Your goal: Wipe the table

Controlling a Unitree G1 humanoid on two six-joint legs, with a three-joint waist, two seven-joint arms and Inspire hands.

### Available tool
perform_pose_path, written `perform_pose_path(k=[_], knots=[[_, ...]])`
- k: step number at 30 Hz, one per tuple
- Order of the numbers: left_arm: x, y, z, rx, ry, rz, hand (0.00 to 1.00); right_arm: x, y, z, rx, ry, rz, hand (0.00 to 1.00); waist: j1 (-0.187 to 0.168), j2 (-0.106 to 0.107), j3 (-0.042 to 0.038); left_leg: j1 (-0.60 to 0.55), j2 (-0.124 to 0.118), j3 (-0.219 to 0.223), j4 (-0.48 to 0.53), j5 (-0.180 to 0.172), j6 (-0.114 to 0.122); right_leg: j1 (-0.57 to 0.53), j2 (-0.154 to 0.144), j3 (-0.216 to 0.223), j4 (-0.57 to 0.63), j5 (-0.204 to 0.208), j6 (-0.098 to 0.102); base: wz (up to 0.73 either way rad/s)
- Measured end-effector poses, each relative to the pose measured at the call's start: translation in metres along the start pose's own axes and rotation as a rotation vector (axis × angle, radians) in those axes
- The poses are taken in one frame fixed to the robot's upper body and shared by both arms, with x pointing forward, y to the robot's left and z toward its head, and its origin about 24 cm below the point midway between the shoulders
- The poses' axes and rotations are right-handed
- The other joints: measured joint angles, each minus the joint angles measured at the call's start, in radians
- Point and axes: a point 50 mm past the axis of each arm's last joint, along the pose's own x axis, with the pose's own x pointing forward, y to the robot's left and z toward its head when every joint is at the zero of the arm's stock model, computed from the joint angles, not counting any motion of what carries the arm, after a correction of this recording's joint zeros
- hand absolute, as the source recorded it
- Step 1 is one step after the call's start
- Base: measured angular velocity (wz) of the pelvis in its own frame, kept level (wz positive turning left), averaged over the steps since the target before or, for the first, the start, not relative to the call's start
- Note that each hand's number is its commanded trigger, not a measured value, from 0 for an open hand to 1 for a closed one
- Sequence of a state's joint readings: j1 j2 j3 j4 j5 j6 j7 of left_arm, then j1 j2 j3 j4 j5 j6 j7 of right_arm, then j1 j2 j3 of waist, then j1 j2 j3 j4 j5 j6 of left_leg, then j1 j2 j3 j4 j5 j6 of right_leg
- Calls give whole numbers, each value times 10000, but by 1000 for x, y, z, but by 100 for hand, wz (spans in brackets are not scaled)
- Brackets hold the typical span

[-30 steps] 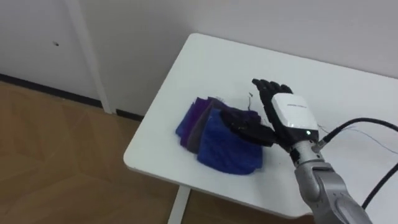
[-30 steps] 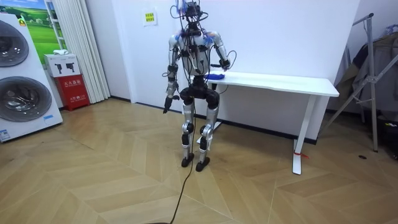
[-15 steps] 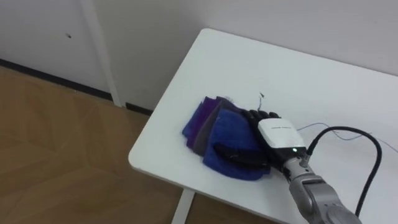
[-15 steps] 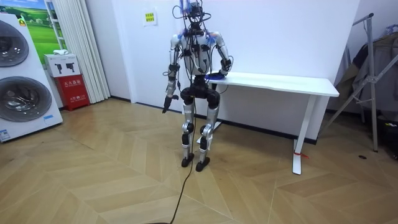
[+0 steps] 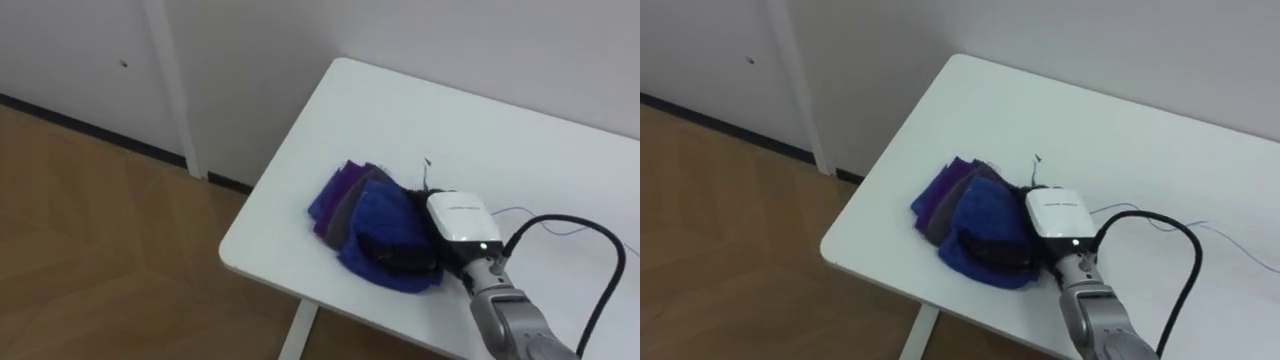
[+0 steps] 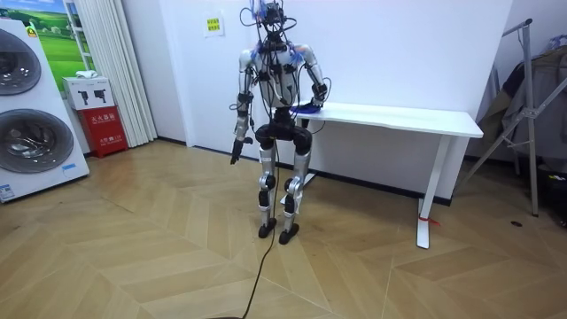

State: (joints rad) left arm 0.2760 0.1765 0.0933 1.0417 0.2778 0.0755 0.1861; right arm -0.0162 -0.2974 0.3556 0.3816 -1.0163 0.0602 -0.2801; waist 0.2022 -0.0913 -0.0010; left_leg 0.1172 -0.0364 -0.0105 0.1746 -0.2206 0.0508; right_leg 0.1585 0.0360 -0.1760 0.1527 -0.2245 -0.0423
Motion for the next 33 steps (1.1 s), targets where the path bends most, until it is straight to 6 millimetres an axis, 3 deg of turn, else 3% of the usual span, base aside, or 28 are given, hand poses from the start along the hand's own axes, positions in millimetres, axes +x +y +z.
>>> perform_pose_path(k=[3,8,19,26,33], knots=[[0,0,-2,12,81,4,0,0,-1,0,254,21,-233,100,-4,107,-47,12,-9,26,10,2,14,20,-21,-67,19,88,-42,3],[0,2,4,-45,-157,115,0,1,-5,1,598,-85,-561,100,-63,295,-23,103,-103,-39,-113,57,108,37,-109,-201,9,98,-61,6],[0,4,9,-74,-300,235,0,0,-2,-9,522,279,-478,100,-75,-26,13,92,-302,-6,-136,89,353,35,-294,-193,-6,142,-79,0],[-1,-1,22,313,-659,362,0,4,-2,0,941,553,-315,100,-65,-5,31,155,-289,91,-146,50,413,140,-286,-156,-1,177,-23,-5],[-2,0,17,209,-455,477,0,24,-10,-18,2164,1294,205,100,-93,360,74,75,-292,166,-65,51,416,-33,-310,-94,57,190,-35,-1]])
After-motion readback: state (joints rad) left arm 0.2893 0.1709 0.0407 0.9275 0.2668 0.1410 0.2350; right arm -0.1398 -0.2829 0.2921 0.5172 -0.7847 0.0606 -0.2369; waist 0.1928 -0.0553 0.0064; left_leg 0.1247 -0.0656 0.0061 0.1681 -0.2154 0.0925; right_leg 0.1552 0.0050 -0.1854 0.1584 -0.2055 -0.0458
